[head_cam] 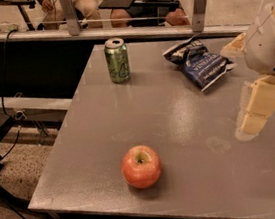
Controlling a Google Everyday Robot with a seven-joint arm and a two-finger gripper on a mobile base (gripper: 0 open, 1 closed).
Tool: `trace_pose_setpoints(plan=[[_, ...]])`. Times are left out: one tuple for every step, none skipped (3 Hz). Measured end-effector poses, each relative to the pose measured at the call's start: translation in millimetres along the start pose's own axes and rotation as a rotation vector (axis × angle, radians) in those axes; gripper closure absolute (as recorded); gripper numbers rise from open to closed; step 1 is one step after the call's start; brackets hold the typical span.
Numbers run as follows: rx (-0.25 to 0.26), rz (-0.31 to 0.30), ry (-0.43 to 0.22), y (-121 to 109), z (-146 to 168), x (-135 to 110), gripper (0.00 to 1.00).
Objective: Move apple near green can
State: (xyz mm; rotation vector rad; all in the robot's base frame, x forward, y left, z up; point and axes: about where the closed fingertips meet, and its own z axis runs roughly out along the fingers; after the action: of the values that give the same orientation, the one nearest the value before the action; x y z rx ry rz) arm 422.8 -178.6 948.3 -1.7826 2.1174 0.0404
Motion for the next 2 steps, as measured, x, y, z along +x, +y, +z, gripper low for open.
trace_pose_setpoints(plan=[[-0.053,-0.041,-0.080,21,23,-22,0.00],[-0.123,-0.067,-0.143,43,47,-49,0.00]])
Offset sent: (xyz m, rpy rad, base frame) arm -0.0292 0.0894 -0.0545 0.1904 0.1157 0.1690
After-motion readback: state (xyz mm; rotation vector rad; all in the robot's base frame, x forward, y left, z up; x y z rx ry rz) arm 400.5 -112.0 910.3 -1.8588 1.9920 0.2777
